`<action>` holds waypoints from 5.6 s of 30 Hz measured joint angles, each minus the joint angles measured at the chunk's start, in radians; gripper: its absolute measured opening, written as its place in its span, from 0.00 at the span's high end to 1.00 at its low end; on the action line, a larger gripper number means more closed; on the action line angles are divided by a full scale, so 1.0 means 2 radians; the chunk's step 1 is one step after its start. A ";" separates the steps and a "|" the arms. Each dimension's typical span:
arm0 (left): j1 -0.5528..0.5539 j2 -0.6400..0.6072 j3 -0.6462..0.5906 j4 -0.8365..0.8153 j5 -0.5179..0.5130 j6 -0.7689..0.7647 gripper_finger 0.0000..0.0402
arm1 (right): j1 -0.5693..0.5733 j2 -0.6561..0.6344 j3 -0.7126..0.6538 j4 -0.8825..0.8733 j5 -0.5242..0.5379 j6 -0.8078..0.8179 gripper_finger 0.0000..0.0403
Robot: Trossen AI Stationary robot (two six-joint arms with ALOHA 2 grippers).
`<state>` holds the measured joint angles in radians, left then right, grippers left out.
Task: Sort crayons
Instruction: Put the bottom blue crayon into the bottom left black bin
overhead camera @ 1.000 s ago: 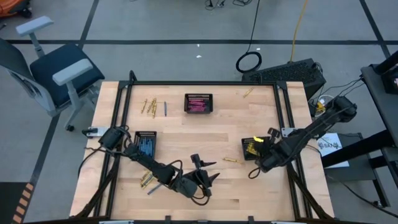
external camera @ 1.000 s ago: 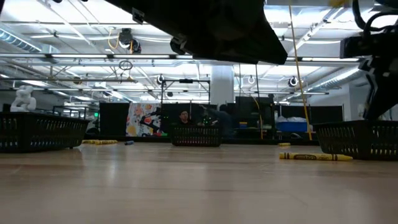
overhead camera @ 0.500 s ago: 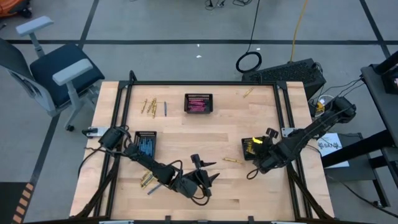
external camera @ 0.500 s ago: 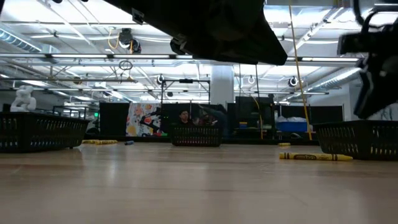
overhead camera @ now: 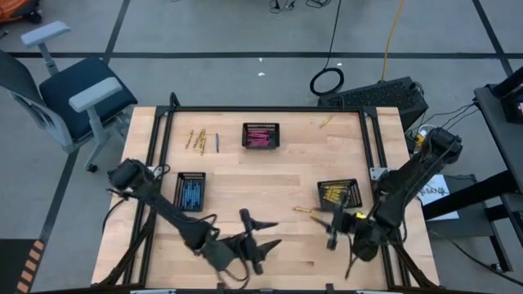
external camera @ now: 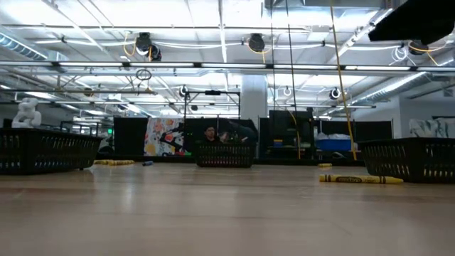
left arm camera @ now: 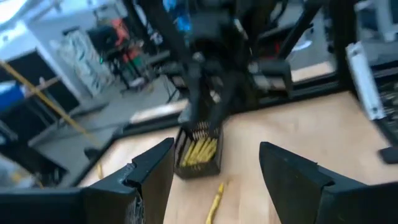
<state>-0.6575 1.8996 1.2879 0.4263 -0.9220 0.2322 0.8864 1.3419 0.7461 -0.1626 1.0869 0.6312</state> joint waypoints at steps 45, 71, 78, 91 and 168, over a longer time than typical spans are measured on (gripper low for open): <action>-0.198 -0.027 0.000 -0.633 0.501 -1.137 0.42 | -0.018 0.150 0.000 0.246 -0.009 -0.165 0.75; -0.189 -0.027 -0.046 -0.674 0.113 -0.889 0.42 | -0.021 0.150 0.000 0.244 -0.009 -0.151 0.75; -0.216 -0.027 -0.070 -0.654 0.044 -0.923 0.42 | -0.021 0.150 0.000 0.244 -0.009 -0.150 0.75; -0.214 -0.027 -0.144 -0.544 0.057 -0.922 0.45 | -0.021 0.149 0.000 0.244 -0.009 -0.146 0.75; 0.046 -0.161 -0.261 -0.810 0.188 -1.145 0.99 | -0.020 0.149 0.000 0.244 -0.035 -0.137 0.75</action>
<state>-0.5663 1.5776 0.7669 -1.1933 -0.5459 -2.0576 0.8463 1.6409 0.7460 0.3246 1.0164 0.3570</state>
